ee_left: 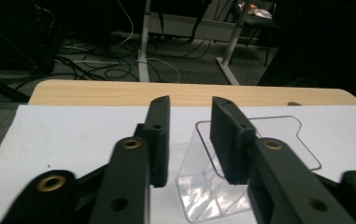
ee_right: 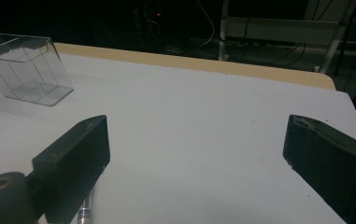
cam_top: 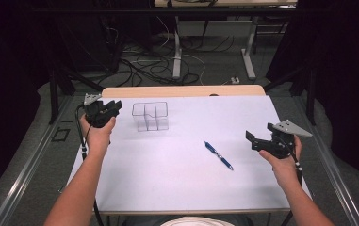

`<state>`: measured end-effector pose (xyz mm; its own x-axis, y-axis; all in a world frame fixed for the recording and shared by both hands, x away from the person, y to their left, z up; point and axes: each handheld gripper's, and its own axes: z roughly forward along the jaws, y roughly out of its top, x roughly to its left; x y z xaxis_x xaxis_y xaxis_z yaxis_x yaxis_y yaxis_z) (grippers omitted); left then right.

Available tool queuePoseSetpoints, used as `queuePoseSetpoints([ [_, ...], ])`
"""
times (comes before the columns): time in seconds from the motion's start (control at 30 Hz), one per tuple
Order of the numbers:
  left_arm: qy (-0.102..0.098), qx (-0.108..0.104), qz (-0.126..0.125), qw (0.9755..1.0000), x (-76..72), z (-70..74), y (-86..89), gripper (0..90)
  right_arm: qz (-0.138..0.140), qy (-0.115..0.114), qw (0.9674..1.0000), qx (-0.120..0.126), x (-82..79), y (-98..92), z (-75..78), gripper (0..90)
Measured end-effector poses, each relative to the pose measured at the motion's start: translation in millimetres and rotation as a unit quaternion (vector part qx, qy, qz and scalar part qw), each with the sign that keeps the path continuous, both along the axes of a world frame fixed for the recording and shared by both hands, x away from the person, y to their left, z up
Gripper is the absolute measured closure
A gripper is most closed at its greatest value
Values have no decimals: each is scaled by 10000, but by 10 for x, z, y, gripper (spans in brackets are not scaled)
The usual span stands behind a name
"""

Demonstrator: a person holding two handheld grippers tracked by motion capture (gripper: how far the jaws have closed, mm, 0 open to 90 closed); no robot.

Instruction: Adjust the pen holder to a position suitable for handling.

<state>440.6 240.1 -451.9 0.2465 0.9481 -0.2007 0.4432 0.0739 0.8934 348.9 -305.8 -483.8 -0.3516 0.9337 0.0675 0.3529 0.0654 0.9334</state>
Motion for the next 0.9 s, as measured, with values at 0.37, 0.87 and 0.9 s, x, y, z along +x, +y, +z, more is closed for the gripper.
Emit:
queuePoseSetpoints([
  [0.37,262,95,10,9996,272,-52,-44,895,46,27,10000,-42,13,3,-23,74],
  [0.87,684,280,-46,9973,546,-298,-161,900,74,110,9999,9,34,-3,-68,75],
  [0.9,702,281,-67,9971,556,-309,-159,900,69,113,9999,13,33,-1,-70,75],
])
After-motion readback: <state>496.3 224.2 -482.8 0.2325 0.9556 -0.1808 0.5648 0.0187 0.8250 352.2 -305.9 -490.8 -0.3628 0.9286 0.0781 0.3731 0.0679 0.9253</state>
